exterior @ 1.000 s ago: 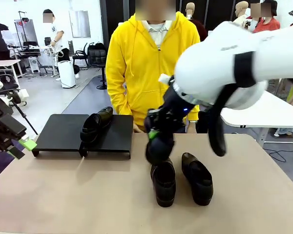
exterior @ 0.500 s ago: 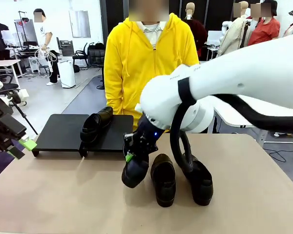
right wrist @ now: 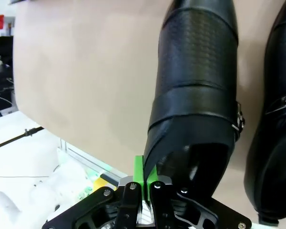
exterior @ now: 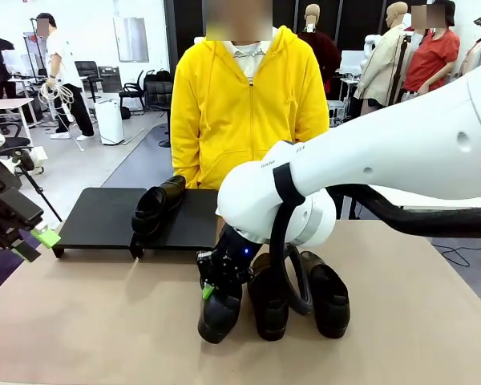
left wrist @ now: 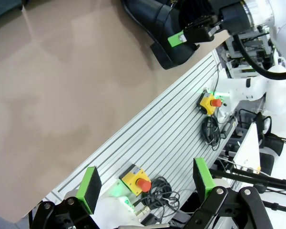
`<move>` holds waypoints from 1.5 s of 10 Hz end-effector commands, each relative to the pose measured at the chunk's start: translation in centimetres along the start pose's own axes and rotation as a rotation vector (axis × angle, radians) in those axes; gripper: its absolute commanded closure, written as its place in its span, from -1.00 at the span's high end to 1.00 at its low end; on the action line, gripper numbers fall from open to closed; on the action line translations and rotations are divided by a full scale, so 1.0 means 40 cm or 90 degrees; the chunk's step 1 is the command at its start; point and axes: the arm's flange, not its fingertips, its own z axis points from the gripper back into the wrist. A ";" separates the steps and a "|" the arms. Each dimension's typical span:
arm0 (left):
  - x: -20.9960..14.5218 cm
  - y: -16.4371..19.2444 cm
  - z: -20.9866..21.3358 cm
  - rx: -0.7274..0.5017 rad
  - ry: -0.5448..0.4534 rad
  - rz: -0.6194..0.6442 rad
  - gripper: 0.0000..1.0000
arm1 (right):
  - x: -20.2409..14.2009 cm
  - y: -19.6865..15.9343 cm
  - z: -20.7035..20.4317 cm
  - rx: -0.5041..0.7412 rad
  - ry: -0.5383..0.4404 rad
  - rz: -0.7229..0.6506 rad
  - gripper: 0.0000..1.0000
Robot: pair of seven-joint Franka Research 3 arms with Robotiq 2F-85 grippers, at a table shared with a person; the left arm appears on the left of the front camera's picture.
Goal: Organize the shoes by placing them on the stand.
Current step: Pick up one Shoe and place it in the middle of the table.
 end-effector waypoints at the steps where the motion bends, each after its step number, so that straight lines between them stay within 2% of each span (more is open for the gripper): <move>1: -0.001 -0.001 0.007 -0.010 -0.001 0.000 1.00 | 0.007 0.007 -0.018 -0.013 -0.017 -0.008 -1.00; 2: -0.001 -0.001 0.007 -0.010 -0.001 0.000 1.00 | 0.009 0.004 -0.024 -0.005 -0.013 -0.008 -1.00; 3: -0.001 -0.001 0.007 -0.010 -0.001 0.000 1.00 | 0.009 0.004 -0.022 -0.002 -0.012 -0.004 -0.64; 4: -0.001 -0.001 0.007 -0.010 -0.001 0.000 1.00 | 0.009 0.004 -0.024 0.002 -0.008 0.000 0.47; 5: -0.001 -0.001 0.007 -0.010 -0.001 0.000 1.00 | 0.009 0.005 -0.022 0.005 -0.005 -0.002 1.00; 8: -0.001 -0.001 0.007 -0.010 -0.001 0.000 1.00 | 0.011 0.003 -0.016 0.022 0.007 -0.003 1.00; 10: -0.001 -0.001 0.007 -0.010 -0.001 0.000 1.00 | 0.022 -0.002 0.058 0.062 0.018 0.002 1.00; 12: -0.001 -0.001 0.007 -0.010 -0.001 0.000 1.00 | 0.000 -0.030 0.265 0.118 0.035 0.047 1.00; 13: -0.001 -0.001 0.007 -0.010 -0.001 0.000 1.00 | -0.036 -0.098 0.431 0.130 -0.027 0.062 1.00; 14: -0.001 -0.001 0.007 -0.010 -0.001 0.000 1.00 | -0.078 -0.191 0.561 0.097 -0.060 0.063 1.00; 15: -0.001 -0.001 0.007 -0.010 -0.001 0.000 1.00 | -0.118 -0.307 0.663 0.033 -0.066 0.066 1.00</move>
